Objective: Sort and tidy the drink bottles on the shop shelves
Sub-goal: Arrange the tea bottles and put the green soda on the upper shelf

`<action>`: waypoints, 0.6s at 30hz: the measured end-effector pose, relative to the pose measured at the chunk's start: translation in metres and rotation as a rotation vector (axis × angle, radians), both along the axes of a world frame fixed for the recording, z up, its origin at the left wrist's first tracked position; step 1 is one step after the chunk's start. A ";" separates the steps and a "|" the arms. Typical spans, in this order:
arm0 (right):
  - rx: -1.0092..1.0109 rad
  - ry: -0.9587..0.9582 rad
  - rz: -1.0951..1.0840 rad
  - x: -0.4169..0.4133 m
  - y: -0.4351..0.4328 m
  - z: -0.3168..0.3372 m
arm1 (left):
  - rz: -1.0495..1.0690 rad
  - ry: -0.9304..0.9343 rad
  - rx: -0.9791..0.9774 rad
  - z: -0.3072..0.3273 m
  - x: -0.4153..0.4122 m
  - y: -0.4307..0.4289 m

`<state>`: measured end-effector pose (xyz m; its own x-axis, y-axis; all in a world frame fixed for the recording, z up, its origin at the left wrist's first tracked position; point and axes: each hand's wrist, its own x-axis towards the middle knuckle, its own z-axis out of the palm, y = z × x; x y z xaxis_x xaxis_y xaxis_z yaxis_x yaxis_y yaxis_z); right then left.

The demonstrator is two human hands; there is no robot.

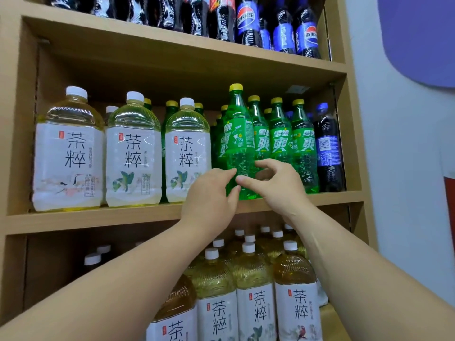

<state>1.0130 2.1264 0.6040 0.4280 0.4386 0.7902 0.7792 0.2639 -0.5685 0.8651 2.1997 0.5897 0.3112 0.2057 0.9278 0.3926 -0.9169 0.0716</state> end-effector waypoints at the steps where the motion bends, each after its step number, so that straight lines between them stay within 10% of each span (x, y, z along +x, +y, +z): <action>1: 0.006 0.005 -0.001 0.000 0.000 0.000 | -0.001 0.000 0.002 -0.001 -0.001 0.000; 18: -0.041 -0.106 -0.064 0.009 0.001 -0.001 | 0.125 0.089 -0.006 0.000 0.009 -0.002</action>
